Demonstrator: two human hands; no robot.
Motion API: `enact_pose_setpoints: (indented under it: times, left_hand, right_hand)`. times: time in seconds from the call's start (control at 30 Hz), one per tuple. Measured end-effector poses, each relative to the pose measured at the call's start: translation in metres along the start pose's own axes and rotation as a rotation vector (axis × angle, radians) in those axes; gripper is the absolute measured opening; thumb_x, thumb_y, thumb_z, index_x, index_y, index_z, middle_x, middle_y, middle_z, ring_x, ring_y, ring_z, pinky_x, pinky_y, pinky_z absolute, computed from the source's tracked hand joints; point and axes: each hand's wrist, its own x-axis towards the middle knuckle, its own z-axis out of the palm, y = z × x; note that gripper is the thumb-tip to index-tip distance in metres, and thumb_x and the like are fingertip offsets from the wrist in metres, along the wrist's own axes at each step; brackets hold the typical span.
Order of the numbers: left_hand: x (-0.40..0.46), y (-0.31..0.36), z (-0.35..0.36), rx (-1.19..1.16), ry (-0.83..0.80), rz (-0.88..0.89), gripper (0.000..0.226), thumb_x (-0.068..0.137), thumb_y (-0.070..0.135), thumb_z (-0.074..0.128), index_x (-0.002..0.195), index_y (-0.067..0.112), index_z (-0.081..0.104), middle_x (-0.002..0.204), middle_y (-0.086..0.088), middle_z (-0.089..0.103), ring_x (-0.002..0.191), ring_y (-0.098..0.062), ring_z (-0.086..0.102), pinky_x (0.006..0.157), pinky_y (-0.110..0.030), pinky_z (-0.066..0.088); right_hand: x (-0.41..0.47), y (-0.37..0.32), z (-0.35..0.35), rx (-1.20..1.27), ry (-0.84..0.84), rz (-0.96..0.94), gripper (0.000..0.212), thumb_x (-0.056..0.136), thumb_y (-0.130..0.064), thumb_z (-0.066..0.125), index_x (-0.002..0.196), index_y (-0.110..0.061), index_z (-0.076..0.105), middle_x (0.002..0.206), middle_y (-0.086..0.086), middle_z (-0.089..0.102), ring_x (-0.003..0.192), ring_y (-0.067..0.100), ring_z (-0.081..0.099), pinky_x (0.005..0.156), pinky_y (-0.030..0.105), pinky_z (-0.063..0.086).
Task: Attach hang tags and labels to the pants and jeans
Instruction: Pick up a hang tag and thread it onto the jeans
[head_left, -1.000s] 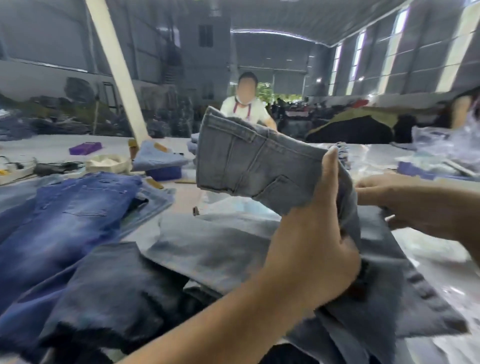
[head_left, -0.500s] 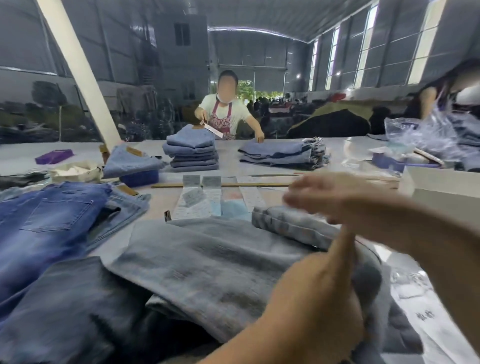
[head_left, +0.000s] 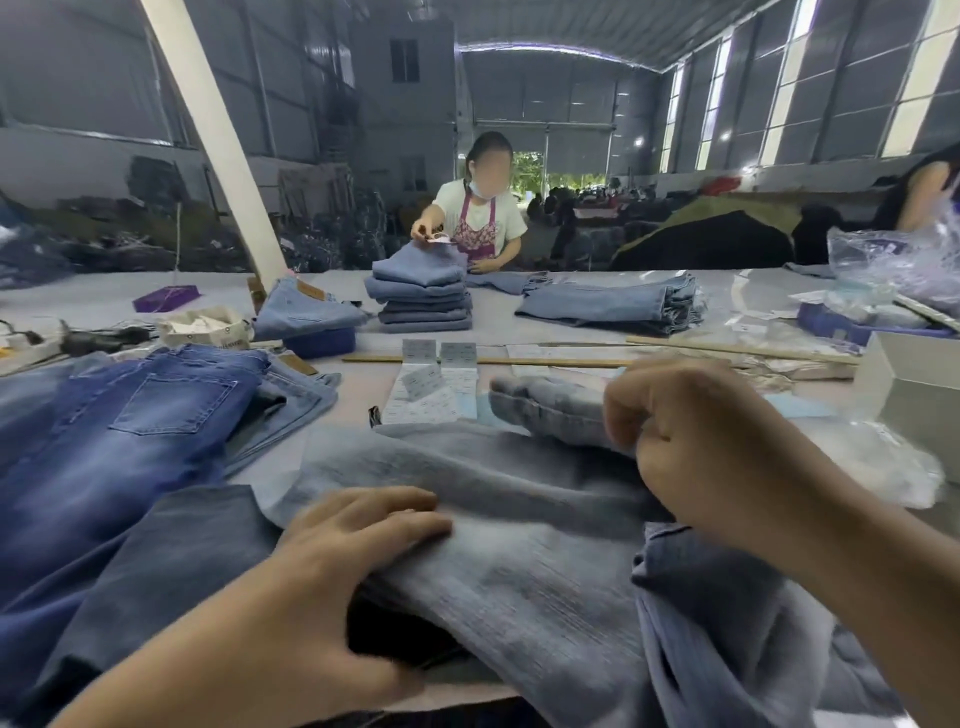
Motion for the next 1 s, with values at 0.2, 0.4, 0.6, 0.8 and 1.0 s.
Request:
enact_pose_setpoints:
  times: [0.2, 0.4, 0.6, 0.8, 1.0]
  left_hand:
    - [0.013, 0.025, 0.001, 0.045, 0.362, 0.051, 0.029, 0.086, 0.032, 0.052, 0.099, 0.021, 0.075, 0.099, 0.013, 0.072, 0.090, -0.011, 0.066, 0.079, -0.030, 0.051]
    - [0.029, 0.043, -0.017, 0.076, 0.555, 0.054, 0.029, 0.091, 0.028, 0.049, 0.094, 0.014, 0.074, 0.091, 0.005, 0.074, 0.082, -0.015, 0.066, 0.076, -0.034, 0.052]
    - [0.033, 0.042, -0.014, 0.008, 0.646, -0.053, 0.023, 0.083, 0.036, 0.063, 0.100, 0.022, 0.067, 0.097, 0.012, 0.064, 0.091, -0.006, 0.055, 0.081, -0.021, 0.044]
    - [-0.002, 0.023, 0.018, -0.191, 0.360, -0.355, 0.053, 0.058, 0.048, 0.060, 0.109, 0.049, 0.047, 0.114, 0.033, 0.046, 0.111, 0.011, 0.044, 0.090, -0.006, 0.031]
    - [0.015, 0.030, -0.016, -0.001, 0.389, -0.249, 0.028, 0.073, 0.014, 0.062, 0.096, 0.029, 0.069, 0.088, 0.013, 0.069, 0.072, -0.008, 0.059, 0.062, -0.021, 0.043]
  right_hand:
    - [0.012, -0.073, 0.006, 0.125, 0.016, -0.253, 0.028, 0.074, 0.002, 0.047, 0.068, -0.025, 0.056, 0.089, -0.006, 0.058, 0.081, 0.019, 0.058, 0.065, 0.039, 0.052]
    - [0.016, -0.091, 0.014, -0.030, -0.324, -0.090, 0.053, 0.069, -0.056, 0.071, 0.102, -0.035, 0.035, 0.102, -0.010, 0.045, 0.093, 0.015, 0.044, 0.069, 0.031, 0.040]
    - [0.010, -0.079, 0.014, -0.235, 0.042, -0.123, 0.033, 0.068, -0.009, 0.063, 0.091, -0.025, 0.045, 0.064, -0.004, 0.052, 0.055, 0.025, 0.046, 0.046, 0.027, 0.026]
    - [-0.004, -0.072, 0.015, -0.173, 0.257, -0.135, 0.044, 0.047, 0.008, 0.066, 0.085, -0.013, 0.059, 0.056, -0.003, 0.054, 0.046, 0.025, 0.050, 0.039, 0.026, 0.039]
    - [-0.005, -0.067, 0.014, -0.106, 0.381, -0.201, 0.046, 0.048, 0.008, 0.064, 0.090, -0.010, 0.062, 0.070, 0.001, 0.064, 0.056, 0.028, 0.059, 0.043, 0.031, 0.047]
